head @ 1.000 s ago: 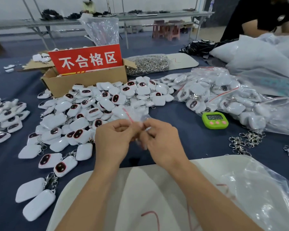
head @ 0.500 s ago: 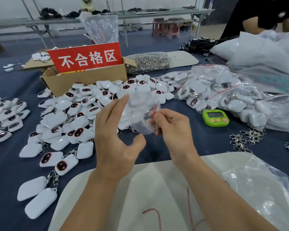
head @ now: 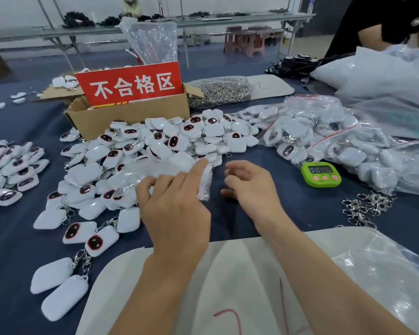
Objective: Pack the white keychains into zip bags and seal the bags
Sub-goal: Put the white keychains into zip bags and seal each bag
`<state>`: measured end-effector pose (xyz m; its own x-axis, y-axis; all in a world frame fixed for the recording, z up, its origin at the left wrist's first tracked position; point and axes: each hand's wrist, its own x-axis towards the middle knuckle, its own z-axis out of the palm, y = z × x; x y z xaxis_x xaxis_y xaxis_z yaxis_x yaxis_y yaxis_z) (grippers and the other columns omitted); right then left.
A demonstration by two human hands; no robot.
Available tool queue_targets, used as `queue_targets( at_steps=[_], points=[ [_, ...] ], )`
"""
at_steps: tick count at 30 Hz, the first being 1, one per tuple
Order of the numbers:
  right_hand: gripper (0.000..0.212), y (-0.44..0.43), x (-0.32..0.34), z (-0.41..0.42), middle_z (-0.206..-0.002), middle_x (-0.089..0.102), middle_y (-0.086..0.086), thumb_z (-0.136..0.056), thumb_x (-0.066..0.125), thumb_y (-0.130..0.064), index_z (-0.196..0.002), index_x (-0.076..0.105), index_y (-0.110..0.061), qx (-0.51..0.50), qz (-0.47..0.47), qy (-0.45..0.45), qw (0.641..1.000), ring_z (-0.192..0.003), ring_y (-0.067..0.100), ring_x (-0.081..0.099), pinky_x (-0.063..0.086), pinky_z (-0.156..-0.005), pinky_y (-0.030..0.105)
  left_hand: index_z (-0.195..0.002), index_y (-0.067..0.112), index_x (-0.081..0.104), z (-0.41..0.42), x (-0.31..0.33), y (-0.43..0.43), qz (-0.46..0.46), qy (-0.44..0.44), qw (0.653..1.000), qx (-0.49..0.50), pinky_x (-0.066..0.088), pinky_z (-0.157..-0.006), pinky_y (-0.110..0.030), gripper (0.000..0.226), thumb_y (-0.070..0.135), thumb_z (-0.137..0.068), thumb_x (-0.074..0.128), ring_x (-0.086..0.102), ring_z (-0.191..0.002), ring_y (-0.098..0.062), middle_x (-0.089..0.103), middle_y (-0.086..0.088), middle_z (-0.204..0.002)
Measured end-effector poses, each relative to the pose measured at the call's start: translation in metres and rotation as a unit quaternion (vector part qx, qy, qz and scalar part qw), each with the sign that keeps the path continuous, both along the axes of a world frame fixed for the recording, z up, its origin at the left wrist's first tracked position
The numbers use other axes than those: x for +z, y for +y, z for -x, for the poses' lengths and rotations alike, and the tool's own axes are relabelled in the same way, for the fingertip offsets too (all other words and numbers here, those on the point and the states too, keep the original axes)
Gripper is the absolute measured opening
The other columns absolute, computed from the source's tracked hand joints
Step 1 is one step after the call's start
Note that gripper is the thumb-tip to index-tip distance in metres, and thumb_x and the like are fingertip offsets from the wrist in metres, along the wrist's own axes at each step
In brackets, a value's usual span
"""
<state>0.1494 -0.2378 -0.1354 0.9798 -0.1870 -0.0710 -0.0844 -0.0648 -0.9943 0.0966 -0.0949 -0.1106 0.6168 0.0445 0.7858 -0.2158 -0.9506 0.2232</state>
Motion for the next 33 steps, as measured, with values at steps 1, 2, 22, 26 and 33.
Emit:
queue_targets(
  at_steps=[1, 2, 22, 26, 33],
  points=[
    [0.039, -0.002, -0.003, -0.002, -0.114, 0.071, -0.008, -0.09, 0.063, -0.006, -0.123, 0.069, -0.027, -0.03, 0.104, -0.041, 0.993, -0.09, -0.004, 0.067, 0.056, -0.089, 0.019, -0.119, 0.017, 0.077, -0.001, -0.001, 0.003, 0.003, 0.038, 0.999, 0.021, 0.035, -0.092, -0.04, 0.064, -0.012, -0.065, 0.057, 0.057, -0.068, -0.027, 0.06, 0.004, -0.067],
    [0.051, -0.003, -0.004, -0.005, -0.125, 0.066, -0.011, -0.088, 0.063, -0.008, -0.133, 0.062, -0.031, -0.039, 0.176, -0.082, 0.98, -0.1, -0.012, 0.061, 0.048, -0.091, 0.008, -0.117, 0.015, 0.077, -0.002, -0.001, 0.005, 0.006, 0.08, 0.996, 0.037, 0.034, -0.092, -0.04, 0.063, -0.011, -0.062, 0.061, 0.057, -0.068, -0.028, 0.06, 0.003, -0.066],
    [0.025, 0.025, -0.017, -0.048, -0.148, 0.049, 0.005, -0.093, 0.062, -0.018, -0.117, 0.067, -0.014, 0.089, 0.466, -0.205, 0.856, -0.136, 0.026, 0.038, 0.039, -0.11, 0.039, -0.162, 0.018, 0.016, -0.021, -0.022, 0.012, 0.05, 0.305, 0.945, 0.106, 0.005, -0.128, -0.041, 0.079, 0.043, -0.097, 0.052, 0.004, -0.158, -0.022, 0.01, -0.004, -0.172],
    [0.016, 0.021, -0.007, -0.017, -0.112, 0.059, -0.038, -0.091, 0.065, -0.012, -0.098, 0.075, -0.023, -0.028, 0.249, -0.223, 0.942, -0.122, 0.008, 0.05, 0.034, -0.093, 0.002, -0.154, 0.017, 0.039, -0.017, -0.017, 0.007, 0.031, 0.263, 0.957, 0.116, 0.012, -0.123, -0.042, 0.071, 0.038, -0.09, 0.061, 0.016, -0.155, -0.026, 0.022, -0.006, -0.169],
    [0.017, 0.004, 0.005, 0.031, -0.076, 0.072, -0.006, -0.097, 0.06, -0.03, -0.09, 0.075, -0.029, -0.08, 0.019, -0.154, 0.985, -0.07, 0.019, 0.061, 0.053, -0.066, 0.029, -0.088, 0.022, 0.079, -0.007, -0.012, -0.006, 0.113, 0.028, 0.993, -0.032, 0.044, -0.083, -0.037, 0.018, 0.028, -0.084, 0.063, 0.059, -0.09, -0.02, 0.072, 0.006, -0.095]
  ],
)
